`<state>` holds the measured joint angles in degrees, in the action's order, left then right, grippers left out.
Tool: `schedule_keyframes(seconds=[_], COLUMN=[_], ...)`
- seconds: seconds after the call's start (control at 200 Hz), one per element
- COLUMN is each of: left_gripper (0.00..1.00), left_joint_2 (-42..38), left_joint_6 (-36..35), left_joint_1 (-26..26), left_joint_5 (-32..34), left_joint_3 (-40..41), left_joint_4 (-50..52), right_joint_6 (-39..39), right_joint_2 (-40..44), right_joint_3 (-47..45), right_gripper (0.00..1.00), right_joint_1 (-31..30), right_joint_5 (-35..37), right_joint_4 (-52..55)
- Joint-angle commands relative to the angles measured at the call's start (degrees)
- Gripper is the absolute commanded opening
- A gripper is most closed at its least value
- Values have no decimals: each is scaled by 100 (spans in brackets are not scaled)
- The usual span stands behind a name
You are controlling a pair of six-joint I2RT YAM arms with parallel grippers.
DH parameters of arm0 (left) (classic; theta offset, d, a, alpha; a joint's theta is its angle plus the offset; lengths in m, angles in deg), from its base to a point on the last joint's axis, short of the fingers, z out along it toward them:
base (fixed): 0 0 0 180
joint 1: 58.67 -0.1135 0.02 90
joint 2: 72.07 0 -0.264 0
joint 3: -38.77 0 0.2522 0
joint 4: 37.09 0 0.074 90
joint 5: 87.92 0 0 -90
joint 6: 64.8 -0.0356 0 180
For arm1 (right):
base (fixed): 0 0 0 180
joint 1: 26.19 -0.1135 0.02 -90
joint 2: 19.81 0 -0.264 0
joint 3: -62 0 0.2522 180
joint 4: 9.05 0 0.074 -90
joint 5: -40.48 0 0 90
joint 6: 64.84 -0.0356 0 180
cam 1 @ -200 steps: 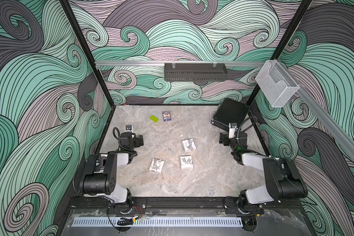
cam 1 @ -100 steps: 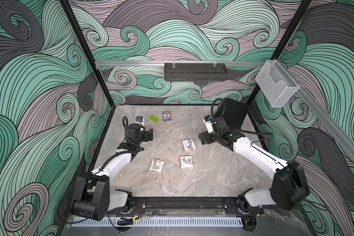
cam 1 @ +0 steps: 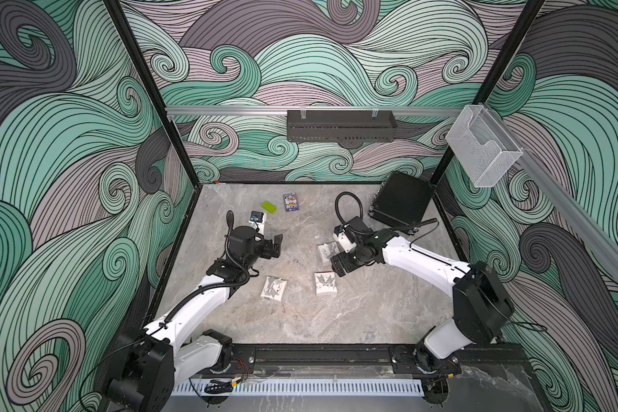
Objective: Take the necklace out of the lift-off lid jewelry box
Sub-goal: Pick up the jewelry box from the center of the board.
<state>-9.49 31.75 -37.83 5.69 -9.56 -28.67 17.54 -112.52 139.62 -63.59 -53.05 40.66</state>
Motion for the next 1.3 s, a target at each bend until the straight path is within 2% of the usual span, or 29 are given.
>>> schedule_keyframes(seconds=[0.0, 0.445, 0.836, 1.296], left_gripper=[99, 99, 99, 98], left_joint_2=[-34, -77, -71, -10], left_joint_6=[-5, -136, -193, -233], left_joint_1=[31, 96, 113, 122], left_joint_5=[26, -367, -458, -447], left_joint_3=[14, 32, 49, 38], left_joint_4=[50, 37, 8, 38], right_joint_6=[-308, -606, -706, -684], right_joint_2=[-349, -1421, -1878, -2246], right_joint_3=[312, 1104, 1547, 1786], right_gripper=[99, 99, 99, 91], right_joint_1=[-45, -109, -205, -276], right_joint_5=[-62, 563, 999, 1116], right_joint_4=[-246, -473, -376, -191])
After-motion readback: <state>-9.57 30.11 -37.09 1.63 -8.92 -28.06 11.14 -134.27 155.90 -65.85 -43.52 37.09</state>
